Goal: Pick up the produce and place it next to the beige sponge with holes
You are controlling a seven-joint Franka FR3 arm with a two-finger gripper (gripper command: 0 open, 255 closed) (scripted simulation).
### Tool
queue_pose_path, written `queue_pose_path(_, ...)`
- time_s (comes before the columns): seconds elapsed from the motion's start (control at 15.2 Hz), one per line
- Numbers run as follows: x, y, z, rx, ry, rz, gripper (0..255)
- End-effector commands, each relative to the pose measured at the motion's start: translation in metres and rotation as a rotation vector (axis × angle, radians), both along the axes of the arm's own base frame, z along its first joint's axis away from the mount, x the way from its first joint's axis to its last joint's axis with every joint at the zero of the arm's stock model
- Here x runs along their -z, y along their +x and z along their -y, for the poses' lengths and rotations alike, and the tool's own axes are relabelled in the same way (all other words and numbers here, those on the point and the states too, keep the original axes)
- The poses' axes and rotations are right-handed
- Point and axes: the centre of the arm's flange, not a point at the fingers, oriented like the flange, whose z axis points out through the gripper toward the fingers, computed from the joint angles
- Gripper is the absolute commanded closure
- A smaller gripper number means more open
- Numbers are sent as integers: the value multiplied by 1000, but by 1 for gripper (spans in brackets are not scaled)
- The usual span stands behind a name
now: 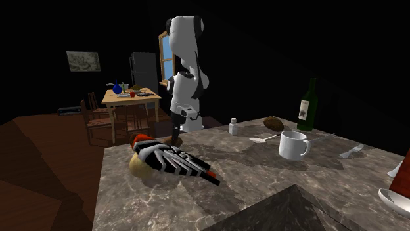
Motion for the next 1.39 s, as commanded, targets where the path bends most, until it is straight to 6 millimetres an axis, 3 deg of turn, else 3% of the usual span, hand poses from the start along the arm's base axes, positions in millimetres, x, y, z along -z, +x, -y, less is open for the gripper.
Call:
queue_pose_path(0.0,0,1,0,-1,0,2,0)
queue_pose_path(0.2,0,1,0,-1,0,2,0)
queue_pose_path(0.26,0,0,0,-1,0,2,255)
queue_pose_path(0.86,0,1,0,-1,0,2,255)
queue_pose_path(1.32,-37,1,0,-1,0,2,255)
